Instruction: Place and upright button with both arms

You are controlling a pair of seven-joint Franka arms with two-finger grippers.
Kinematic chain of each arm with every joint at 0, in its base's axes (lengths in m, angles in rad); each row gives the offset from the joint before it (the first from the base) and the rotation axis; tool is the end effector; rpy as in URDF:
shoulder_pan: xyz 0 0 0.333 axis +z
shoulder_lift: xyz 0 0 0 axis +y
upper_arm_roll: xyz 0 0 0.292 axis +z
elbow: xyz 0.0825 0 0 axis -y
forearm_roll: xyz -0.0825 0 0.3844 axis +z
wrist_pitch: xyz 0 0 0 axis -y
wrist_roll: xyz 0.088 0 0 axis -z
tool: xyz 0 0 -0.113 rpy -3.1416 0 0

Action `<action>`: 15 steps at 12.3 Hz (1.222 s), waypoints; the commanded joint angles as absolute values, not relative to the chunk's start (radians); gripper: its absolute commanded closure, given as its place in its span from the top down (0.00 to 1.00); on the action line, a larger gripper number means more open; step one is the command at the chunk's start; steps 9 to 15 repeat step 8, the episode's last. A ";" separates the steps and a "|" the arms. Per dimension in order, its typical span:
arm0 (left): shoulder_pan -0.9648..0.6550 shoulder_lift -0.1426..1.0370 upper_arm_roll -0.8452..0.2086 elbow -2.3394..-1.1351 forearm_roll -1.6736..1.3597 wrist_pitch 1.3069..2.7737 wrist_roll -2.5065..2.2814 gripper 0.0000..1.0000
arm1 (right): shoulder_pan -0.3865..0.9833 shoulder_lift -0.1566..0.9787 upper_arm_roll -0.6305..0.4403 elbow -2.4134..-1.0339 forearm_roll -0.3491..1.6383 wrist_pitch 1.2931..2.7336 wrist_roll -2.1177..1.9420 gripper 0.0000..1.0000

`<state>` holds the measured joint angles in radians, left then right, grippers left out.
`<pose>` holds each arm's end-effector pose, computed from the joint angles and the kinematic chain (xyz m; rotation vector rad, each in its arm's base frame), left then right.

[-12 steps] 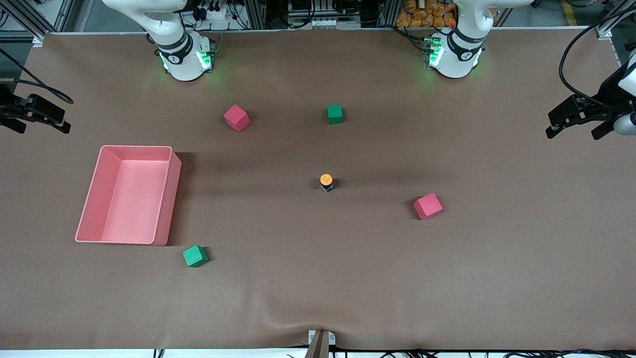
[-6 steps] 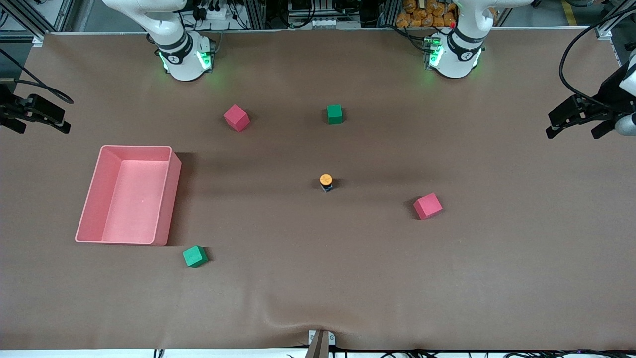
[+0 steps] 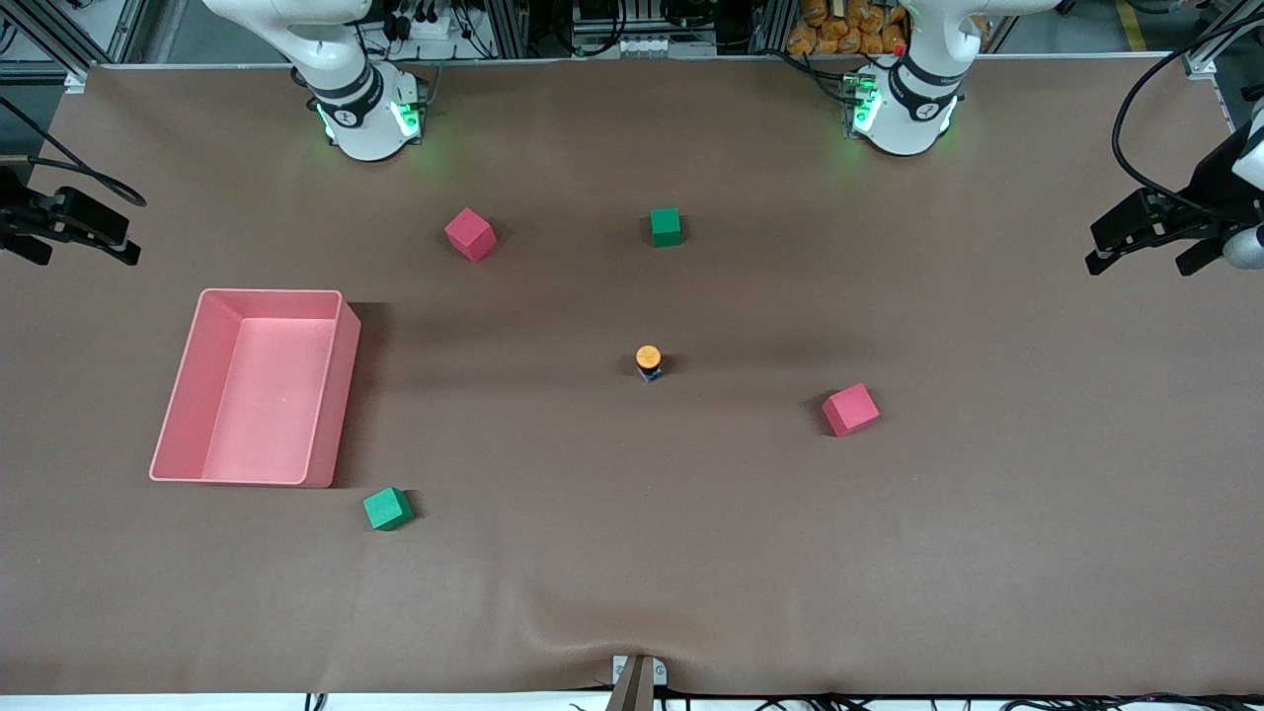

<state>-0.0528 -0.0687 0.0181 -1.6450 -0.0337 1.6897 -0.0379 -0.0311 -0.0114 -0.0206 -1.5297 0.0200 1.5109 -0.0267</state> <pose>0.5469 -0.0221 0.6081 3.0977 0.0082 0.1737 0.5453 -0.0259 0.6149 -3.1209 0.0373 0.0103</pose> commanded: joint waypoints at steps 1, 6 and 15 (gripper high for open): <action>-0.041 -0.055 0.011 -1.614 -0.035 1.667 -0.038 1.00 | -0.035 -0.015 -0.015 -1.526 0.017 1.511 -0.034 1.00; -0.041 -0.057 -0.008 -1.614 0.035 1.667 -0.035 1.00 | -0.035 -0.015 -0.015 -1.526 0.017 1.511 -0.035 1.00; -0.041 -0.058 -0.009 -1.614 0.035 1.667 -0.034 1.00 | -0.034 -0.015 -0.015 -1.526 0.017 1.511 -0.034 1.00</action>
